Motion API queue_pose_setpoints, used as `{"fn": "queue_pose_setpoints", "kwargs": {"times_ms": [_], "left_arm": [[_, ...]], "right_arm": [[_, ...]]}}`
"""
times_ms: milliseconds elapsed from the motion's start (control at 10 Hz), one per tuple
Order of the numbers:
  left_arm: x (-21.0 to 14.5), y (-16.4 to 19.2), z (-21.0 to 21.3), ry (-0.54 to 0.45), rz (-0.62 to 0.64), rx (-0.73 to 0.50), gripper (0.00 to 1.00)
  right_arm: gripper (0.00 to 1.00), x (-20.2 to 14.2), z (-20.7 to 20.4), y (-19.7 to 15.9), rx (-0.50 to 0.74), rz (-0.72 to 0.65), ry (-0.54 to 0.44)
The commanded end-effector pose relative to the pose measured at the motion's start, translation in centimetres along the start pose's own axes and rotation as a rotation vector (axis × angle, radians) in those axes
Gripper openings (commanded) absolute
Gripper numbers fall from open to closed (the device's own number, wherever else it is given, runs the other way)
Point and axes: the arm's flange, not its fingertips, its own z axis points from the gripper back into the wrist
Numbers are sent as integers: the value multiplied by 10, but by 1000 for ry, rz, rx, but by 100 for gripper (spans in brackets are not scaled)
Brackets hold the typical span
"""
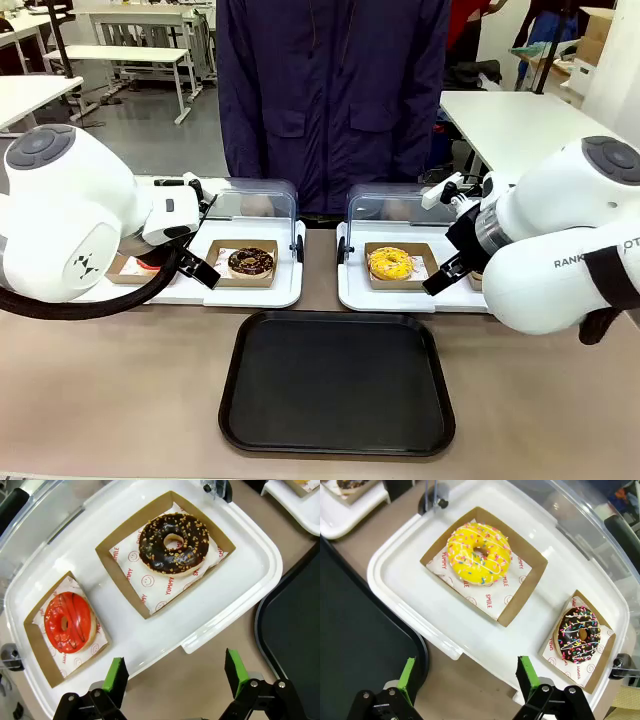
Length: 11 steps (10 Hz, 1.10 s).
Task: Move the first donut from the left to the tray.
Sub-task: Pick up the Paper togo box containing the Donut indicated by the person and place it on the Handle tray.
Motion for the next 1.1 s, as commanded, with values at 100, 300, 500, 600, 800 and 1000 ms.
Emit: {"fn": "queue_pose_setpoints", "kwargs": {"times_ms": [100, 300, 500, 600, 800, 1000], "left_arm": [[0, 0, 0, 0, 0, 0, 100], [0, 0, 0, 0, 0, 0, 100], [0, 0, 0, 0, 0, 1, 100], [6, 7, 15, -27, -61, -27, 100], [22, 29, 67, -69, -90, -79, 100], [27, 57, 116, -83, -145, -169, 100]], "right_arm": [[100, 0, 0, 0, 0, 0, 0], [100, 0, 0, 0, 0, 0, 0], [100, 0, 0, 0, 0, 0, 0], [100, 0, 0, 0, 0, 1, 0], [100, 19, 60, -22, 39, -28, -41], [100, 24, 118, -56, 130, -48, -94]]}}
